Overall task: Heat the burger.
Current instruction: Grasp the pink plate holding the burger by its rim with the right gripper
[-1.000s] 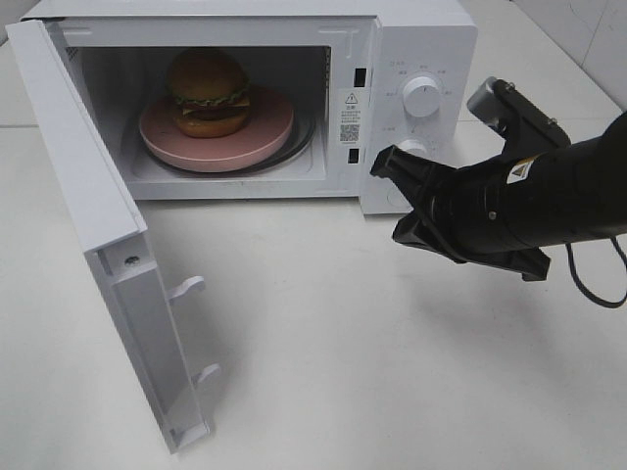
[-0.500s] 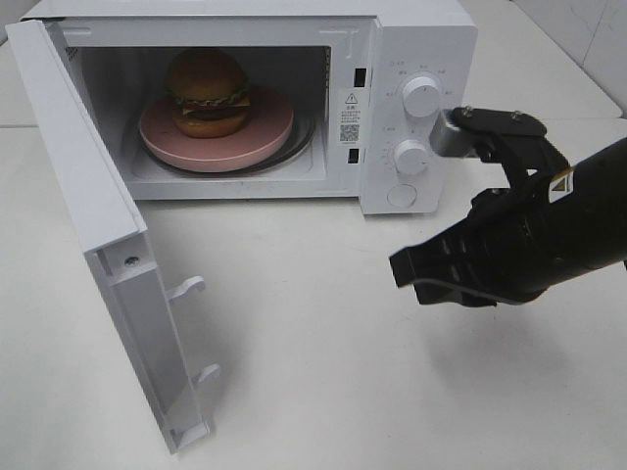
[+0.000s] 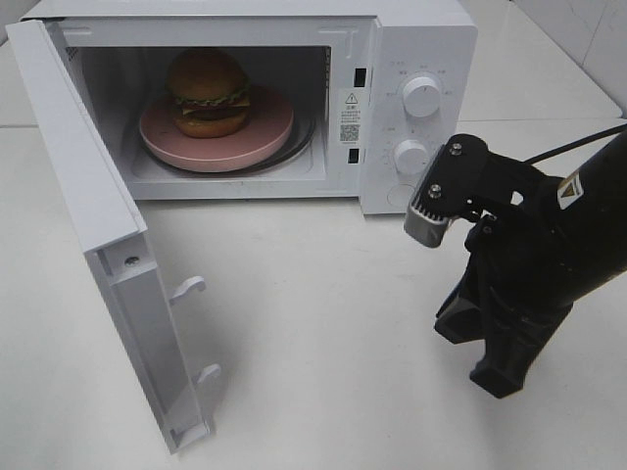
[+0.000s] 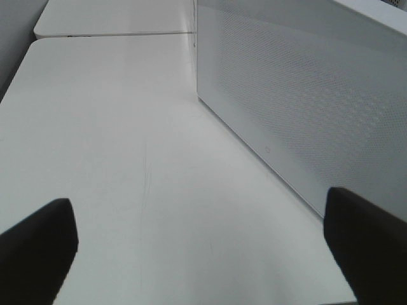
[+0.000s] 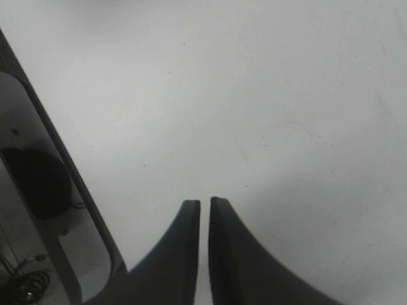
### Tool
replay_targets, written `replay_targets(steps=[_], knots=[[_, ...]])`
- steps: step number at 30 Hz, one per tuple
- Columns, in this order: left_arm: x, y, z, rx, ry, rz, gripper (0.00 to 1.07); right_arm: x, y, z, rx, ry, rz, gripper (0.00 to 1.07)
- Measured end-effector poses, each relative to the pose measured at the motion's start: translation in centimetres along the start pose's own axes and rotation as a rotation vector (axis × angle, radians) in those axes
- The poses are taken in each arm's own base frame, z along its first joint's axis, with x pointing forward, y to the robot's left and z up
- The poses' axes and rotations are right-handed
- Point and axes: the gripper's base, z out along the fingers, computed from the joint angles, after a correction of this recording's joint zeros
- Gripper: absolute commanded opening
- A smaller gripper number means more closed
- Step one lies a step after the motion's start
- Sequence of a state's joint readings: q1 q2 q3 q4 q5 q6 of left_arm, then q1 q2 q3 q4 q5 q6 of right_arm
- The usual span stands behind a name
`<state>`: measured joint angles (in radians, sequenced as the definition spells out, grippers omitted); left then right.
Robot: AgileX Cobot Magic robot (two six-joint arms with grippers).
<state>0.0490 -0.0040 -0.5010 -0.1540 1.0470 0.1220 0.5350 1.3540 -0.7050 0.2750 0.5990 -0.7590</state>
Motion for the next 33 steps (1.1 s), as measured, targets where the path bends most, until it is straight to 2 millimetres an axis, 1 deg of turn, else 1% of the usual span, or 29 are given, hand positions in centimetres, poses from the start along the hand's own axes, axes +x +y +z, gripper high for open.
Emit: replay_targets(steps=[1, 2, 3, 4, 5, 6, 7, 8, 9, 10, 12, 15, 17, 18, 20, 21, 22, 23, 24, 25, 26, 27, 28, 29, 30, 31, 32, 33], knots=[[0.0, 0.0, 0.0, 0.0, 0.0, 0.0, 1.05, 0.0, 0.0, 0.0, -0.001, 0.001, -0.046, 0.09], [0.0, 0.0, 0.0, 0.0, 0.0, 0.0, 1.05, 0.0, 0.0, 0.0, -0.001, 0.001, -0.046, 0.09], [0.0, 0.0, 0.0, 0.0, 0.0, 0.0, 1.05, 0.0, 0.0, 0.0, -0.003, 0.003, -0.136, 0.1], [0.0, 0.0, 0.0, 0.0, 0.0, 0.0, 1.05, 0.0, 0.0, 0.0, -0.003, 0.003, -0.185, 0.1], [0.0, 0.0, 0.0, 0.0, 0.0, 0.0, 1.05, 0.0, 0.0, 0.0, -0.003, 0.003, -0.185, 0.1], [0.0, 0.0, 0.0, 0.0, 0.0, 0.0, 1.05, 0.0, 0.0, 0.0, -0.003, 0.003, -0.276, 0.1], [0.0, 0.0, 0.0, 0.0, 0.0, 0.0, 1.05, 0.0, 0.0, 0.0, -0.003, 0.003, -0.276, 0.1], [0.0, 0.0, 0.0, 0.0, 0.0, 0.0, 1.05, 0.0, 0.0, 0.0, -0.003, 0.003, -0.361, 0.11], [0.0, 0.0, 0.0, 0.0, 0.0, 0.0, 1.05, 0.0, 0.0, 0.0, -0.003, 0.003, -0.405, 0.12], [0.0, 0.0, 0.0, 0.0, 0.0, 0.0, 1.05, 0.0, 0.0, 0.0, -0.003, 0.003, -0.405, 0.12], [0.0, 0.0, 0.0, 0.0, 0.0, 0.0, 1.05, 0.2, -0.1, 0.0, 0.009, 0.022, -0.55, 0.15], [0.0, 0.0, 0.0, 0.0, 0.0, 0.0, 1.05, 0.2, -0.2, 0.0, 0.014, 0.031, -0.578, 0.16], [0.0, 0.0, 0.0, 0.0, 0.0, 0.0, 1.05, 0.5, -0.5, 0.0, 0.036, 0.068, -0.644, 0.22], [0.0, 0.0, 0.0, 0.0, 0.0, 0.0, 1.05, 0.5, -0.5, 0.0, 0.036, 0.068, -0.644, 0.22], [0.0, 0.0, 0.0, 0.0, 0.0, 0.0, 1.05, 0.8, -0.9, -0.1, 0.064, 0.115, -0.707, 0.34], [0.0, 0.0, 0.0, 0.0, 0.0, 0.0, 1.05, 0.8, -0.9, -0.1, 0.064, 0.115, -0.707, 0.34], [0.0, 0.0, 0.0, 0.0, 0.0, 0.0, 1.05, 0.8, -1.0, -0.1, 0.069, 0.124, -0.719, 0.38], [0.0, 0.0, 0.0, 0.0, 0.0, 0.0, 1.05, 0.9, -1.1, -0.1, 0.077, 0.138, -0.737, 0.46], [0.0, 0.0, 0.0, 0.0, 0.0, 0.0, 1.05, 0.9, -1.1, -0.1, 0.077, 0.138, -0.737, 0.46], [0.0, 0.0, 0.0, 0.0, 0.0, 0.0, 1.05, 0.9, -1.1, -0.1, 0.081, 0.145, -0.745, 0.5], [0.0, 0.0, 0.0, 0.0, 0.0, 0.0, 1.05, 1.0, -1.3, -0.1, 0.089, 0.158, -0.758, 0.59], [0.0, 0.0, 0.0, 0.0, 0.0, 0.0, 1.05, 1.0, -1.3, -0.1, 0.089, 0.158, -0.758, 0.59], [0.0, 0.0, 0.0, 0.0, 0.0, 0.0, 1.05, 1.0, -1.3, -0.1, 0.09, 0.158, -0.752, 0.63], [0.0, 0.0, 0.0, 0.0, 0.0, 0.0, 1.05, 0.9, -1.4, -0.2, 0.101, 0.163, -0.739, 0.73], [0.0, 0.0, 0.0, 0.0, 0.0, 0.0, 1.05, 0.9, -1.4, -0.2, 0.101, 0.163, -0.739, 0.73], [0.0, 0.0, 0.0, 0.0, 0.0, 0.0, 1.05, 0.8, -1.5, -0.4, 0.109, 0.162, -0.728, 0.77], [0.0, 0.0, 0.0, 0.0, 0.0, 0.0, 1.05, 0.4, -1.8, -0.7, 0.136, 0.156, -0.695, 0.86], [0.0, 0.0, 0.0, 0.0, 0.0, 0.0, 1.05, 0.4, -1.8, -0.7, 0.136, 0.156, -0.695, 0.86]])
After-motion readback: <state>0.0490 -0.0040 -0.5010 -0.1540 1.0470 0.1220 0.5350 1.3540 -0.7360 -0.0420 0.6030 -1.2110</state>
